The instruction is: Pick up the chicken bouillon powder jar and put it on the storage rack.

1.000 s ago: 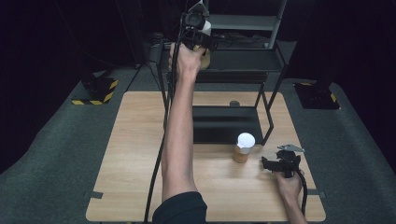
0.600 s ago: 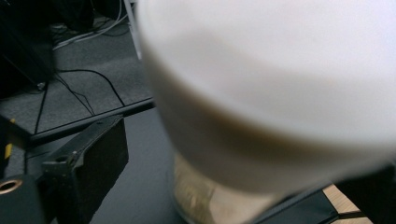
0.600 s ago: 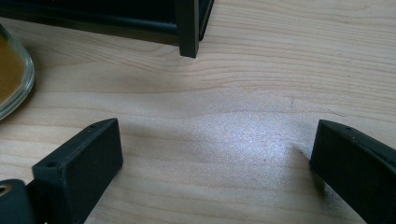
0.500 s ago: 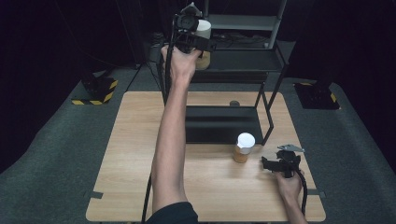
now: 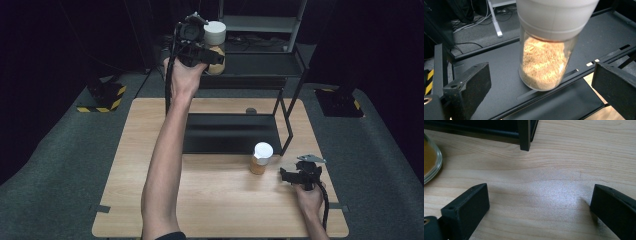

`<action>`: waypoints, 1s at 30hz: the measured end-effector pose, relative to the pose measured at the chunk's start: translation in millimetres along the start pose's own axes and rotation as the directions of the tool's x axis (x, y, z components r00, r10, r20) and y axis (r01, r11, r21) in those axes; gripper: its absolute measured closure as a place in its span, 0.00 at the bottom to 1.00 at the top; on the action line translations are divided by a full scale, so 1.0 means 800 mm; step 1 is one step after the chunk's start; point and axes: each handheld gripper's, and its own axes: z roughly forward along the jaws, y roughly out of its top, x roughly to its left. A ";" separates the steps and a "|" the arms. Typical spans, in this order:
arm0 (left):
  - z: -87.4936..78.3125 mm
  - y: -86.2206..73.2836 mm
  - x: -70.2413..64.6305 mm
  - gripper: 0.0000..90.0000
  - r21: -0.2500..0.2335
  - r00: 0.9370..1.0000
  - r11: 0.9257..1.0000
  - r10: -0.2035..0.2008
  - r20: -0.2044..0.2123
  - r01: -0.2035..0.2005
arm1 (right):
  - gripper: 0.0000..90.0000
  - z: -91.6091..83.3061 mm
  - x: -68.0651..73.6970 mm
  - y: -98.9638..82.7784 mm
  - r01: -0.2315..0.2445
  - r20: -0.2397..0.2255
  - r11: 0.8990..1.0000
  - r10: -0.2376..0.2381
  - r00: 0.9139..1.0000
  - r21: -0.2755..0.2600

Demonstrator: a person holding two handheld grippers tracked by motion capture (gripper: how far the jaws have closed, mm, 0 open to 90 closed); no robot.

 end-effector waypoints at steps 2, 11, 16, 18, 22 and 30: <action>-0.001 -0.003 0.001 0.03 -0.004 1.000 1.000 -0.005 0.002 0.005 | 0.02 0.000 0.000 0.000 0.000 0.000 1.000 0.000 1.000 0.000; -0.015 -0.027 0.008 0.03 -0.026 1.000 1.000 -0.008 0.018 0.008 | 0.02 0.000 0.000 0.000 -0.001 0.000 1.000 0.001 1.000 0.000; -0.020 -0.039 0.010 0.03 -0.031 1.000 0.999 -0.011 0.010 0.011 | 0.02 0.000 0.000 0.000 0.000 0.000 1.000 0.000 1.000 0.000; -0.023 -0.044 0.010 0.03 -0.036 1.000 0.999 -0.010 0.007 0.010 | 0.02 0.000 0.000 0.000 0.000 0.000 1.000 0.000 1.000 0.000; -0.028 -0.053 0.013 0.03 -0.043 1.000 0.999 -0.010 0.010 0.011 | 0.02 0.000 0.000 0.000 -0.001 0.000 1.000 0.001 1.000 0.000; -0.036 -0.083 0.017 0.03 -0.058 1.000 0.998 -0.002 0.025 0.004 | 0.02 0.000 0.000 0.000 -0.002 0.000 1.000 0.002 1.000 0.001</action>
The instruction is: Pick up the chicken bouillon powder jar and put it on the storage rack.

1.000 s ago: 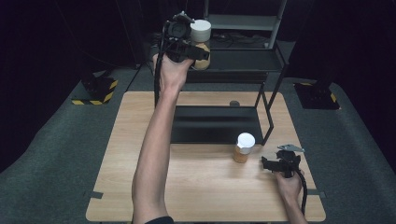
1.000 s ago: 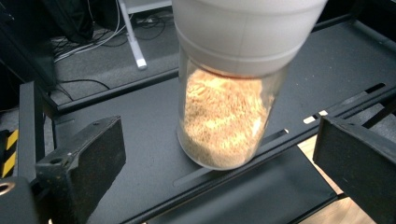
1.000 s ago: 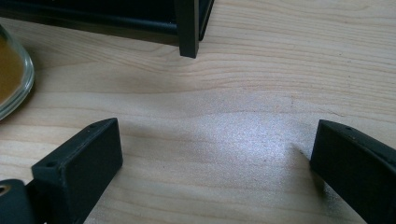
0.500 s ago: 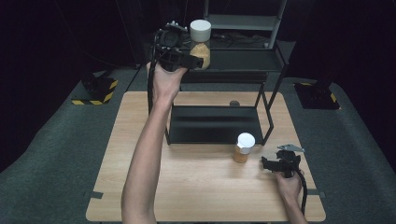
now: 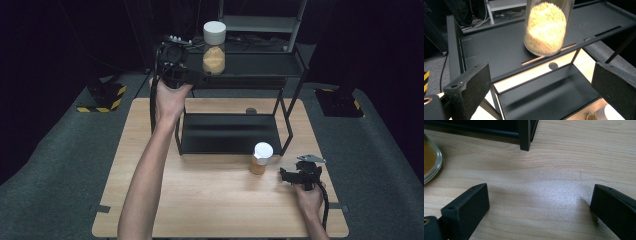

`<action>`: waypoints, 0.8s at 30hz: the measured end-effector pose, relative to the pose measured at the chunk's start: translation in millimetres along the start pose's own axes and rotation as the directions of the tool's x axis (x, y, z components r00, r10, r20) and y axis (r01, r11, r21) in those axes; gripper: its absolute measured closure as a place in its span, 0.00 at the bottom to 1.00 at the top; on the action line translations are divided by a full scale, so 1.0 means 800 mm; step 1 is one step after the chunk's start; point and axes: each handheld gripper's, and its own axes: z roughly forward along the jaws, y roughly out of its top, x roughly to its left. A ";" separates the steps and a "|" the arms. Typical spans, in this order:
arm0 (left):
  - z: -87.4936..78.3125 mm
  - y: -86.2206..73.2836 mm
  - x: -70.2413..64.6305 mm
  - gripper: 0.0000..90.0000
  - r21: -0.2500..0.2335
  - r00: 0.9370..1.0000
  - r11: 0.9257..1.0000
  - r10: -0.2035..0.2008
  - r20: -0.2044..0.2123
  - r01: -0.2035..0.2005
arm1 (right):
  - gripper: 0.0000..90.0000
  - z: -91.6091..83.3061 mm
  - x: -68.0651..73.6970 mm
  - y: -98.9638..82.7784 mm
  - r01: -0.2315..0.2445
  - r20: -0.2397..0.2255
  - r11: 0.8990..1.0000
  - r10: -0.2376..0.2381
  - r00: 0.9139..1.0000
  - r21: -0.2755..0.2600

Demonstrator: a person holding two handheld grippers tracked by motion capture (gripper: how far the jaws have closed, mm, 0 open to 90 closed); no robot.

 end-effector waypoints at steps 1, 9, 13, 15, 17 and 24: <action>0.000 -0.003 0.001 0.03 0.002 1.000 1.000 0.002 0.001 -0.002 | 0.02 0.000 0.000 0.000 0.001 0.000 1.000 -0.001 1.000 0.000; 0.001 -0.036 0.006 0.03 0.008 1.000 1.000 -0.006 -0.006 0.006 | 0.02 0.000 0.000 0.000 0.003 0.001 1.000 -0.003 1.000 -0.001; 0.002 -0.047 0.004 0.03 0.017 1.000 1.000 0.005 -0.016 -0.005 | 0.02 0.000 0.000 0.000 0.003 0.001 1.000 -0.003 1.000 -0.001; 0.005 -0.060 -0.002 0.03 0.021 0.999 0.999 0.025 -0.033 -0.025 | 0.02 0.000 0.000 0.000 0.003 0.001 1.000 -0.003 1.000 -0.001; 0.008 -0.069 -0.001 0.03 0.029 0.999 0.999 0.032 -0.026 -0.032 | 0.02 0.000 0.000 0.000 0.003 0.001 1.000 -0.003 1.000 -0.001; 0.016 -0.093 0.002 0.03 0.039 0.999 0.999 0.028 -0.023 -0.027 | 0.02 0.000 0.000 0.000 0.003 0.001 1.000 -0.003 1.000 -0.002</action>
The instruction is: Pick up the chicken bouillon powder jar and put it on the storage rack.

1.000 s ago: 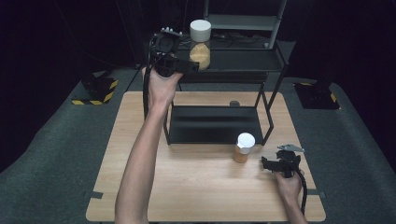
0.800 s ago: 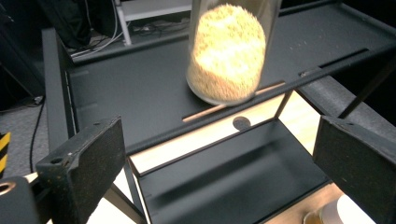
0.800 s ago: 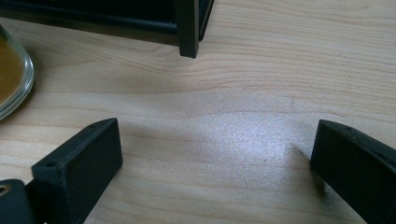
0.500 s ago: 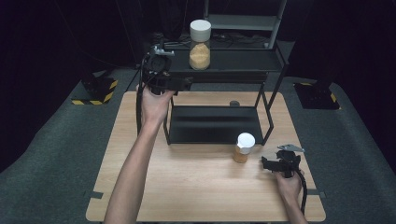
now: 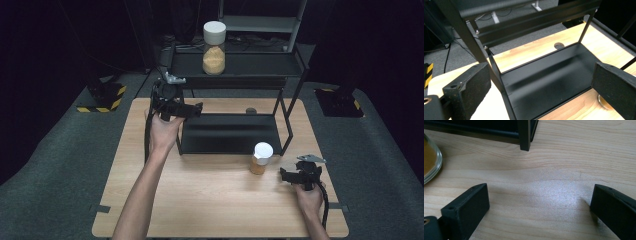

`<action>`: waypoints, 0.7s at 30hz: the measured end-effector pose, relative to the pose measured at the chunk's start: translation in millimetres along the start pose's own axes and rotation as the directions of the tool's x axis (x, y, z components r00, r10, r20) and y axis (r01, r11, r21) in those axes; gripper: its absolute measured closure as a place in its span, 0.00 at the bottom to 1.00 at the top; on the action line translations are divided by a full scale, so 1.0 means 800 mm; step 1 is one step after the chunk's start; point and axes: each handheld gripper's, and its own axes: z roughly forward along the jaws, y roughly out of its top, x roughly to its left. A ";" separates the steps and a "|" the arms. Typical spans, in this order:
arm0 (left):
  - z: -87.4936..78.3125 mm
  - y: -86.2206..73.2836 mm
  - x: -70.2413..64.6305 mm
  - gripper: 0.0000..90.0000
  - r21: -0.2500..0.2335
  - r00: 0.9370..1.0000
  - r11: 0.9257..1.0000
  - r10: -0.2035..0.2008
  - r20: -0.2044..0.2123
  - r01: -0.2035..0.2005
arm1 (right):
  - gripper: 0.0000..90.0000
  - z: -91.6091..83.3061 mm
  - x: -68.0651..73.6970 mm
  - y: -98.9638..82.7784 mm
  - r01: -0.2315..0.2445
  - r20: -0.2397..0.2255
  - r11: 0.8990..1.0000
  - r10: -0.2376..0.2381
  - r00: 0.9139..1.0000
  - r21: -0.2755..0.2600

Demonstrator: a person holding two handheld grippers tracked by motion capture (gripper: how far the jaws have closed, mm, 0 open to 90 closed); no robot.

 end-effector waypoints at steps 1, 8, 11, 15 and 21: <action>0.002 -0.006 0.001 0.03 -0.002 1.000 1.000 -0.005 0.001 0.005 | 0.02 0.000 0.000 0.000 -0.001 0.000 1.000 0.001 1.000 0.000; 0.005 -0.024 0.006 0.03 -0.004 1.000 1.000 -0.020 0.008 0.020 | 0.02 0.000 0.000 0.000 -0.001 0.000 1.000 0.001 1.000 0.000; 0.006 -0.034 0.007 0.03 -0.012 0.999 0.999 -0.030 0.011 0.030 | 0.02 0.000 0.000 0.000 -0.001 0.001 1.000 0.001 1.000 0.000; 0.009 -0.043 0.008 0.03 -0.009 0.999 0.999 -0.035 0.016 0.036 | 0.02 0.000 0.000 0.000 -0.001 0.000 1.000 0.001 1.000 0.000; 0.017 -0.057 0.010 0.03 -0.006 0.998 0.999 -0.049 0.029 0.049 | 0.02 0.000 0.000 0.000 -0.001 0.001 1.000 0.001 1.000 0.000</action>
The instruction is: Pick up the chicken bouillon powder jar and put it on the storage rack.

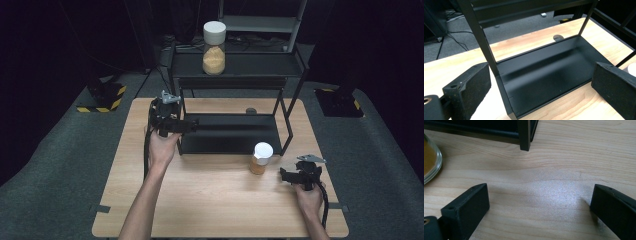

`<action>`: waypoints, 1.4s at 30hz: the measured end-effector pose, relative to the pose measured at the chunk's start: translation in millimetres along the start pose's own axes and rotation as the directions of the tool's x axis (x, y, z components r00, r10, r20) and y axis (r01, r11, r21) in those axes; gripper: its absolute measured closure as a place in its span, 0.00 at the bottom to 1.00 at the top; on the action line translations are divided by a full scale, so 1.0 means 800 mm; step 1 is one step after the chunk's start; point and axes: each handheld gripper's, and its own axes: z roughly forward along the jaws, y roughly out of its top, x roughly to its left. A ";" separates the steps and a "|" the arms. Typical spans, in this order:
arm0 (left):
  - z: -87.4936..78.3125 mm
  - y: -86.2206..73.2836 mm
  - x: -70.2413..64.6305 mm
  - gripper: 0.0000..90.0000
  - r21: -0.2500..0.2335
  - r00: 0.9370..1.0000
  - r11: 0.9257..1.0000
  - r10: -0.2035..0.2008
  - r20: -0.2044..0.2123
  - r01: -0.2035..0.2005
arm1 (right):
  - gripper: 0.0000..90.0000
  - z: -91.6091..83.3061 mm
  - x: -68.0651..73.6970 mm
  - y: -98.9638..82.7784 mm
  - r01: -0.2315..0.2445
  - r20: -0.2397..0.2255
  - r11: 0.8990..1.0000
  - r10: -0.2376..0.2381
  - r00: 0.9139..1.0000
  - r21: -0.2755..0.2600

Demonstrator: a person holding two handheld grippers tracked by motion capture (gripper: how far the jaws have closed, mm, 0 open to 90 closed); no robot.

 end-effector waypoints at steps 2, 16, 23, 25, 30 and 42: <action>0.003 -0.005 0.001 0.03 0.001 1.000 1.000 -0.010 0.008 0.010 | 0.02 0.000 0.000 0.000 0.000 0.000 1.000 0.000 1.000 0.000; 0.025 -0.027 0.001 0.03 0.024 0.999 0.999 -0.021 0.027 0.020 | 0.02 0.000 0.000 0.000 0.000 0.000 1.000 0.000 1.000 0.000; 0.034 -0.037 0.001 0.03 0.036 0.999 0.999 -0.024 0.035 0.023 | 0.02 0.000 0.000 0.000 0.001 0.000 1.000 -0.001 1.000 0.000; 0.038 -0.040 0.001 0.03 0.042 0.999 0.999 -0.026 0.039 0.024 | 0.02 0.000 0.000 0.000 0.000 0.000 1.000 0.000 1.000 0.000; 0.048 -0.045 -0.003 0.03 0.058 0.999 0.998 -0.018 0.039 0.015 | 0.02 0.000 0.000 0.000 0.000 0.000 1.000 0.000 1.000 0.000; 0.065 -0.062 -0.008 0.03 0.078 0.999 0.997 -0.020 0.047 0.016 | 0.02 0.000 0.000 0.000 0.000 0.000 1.000 0.000 1.000 0.000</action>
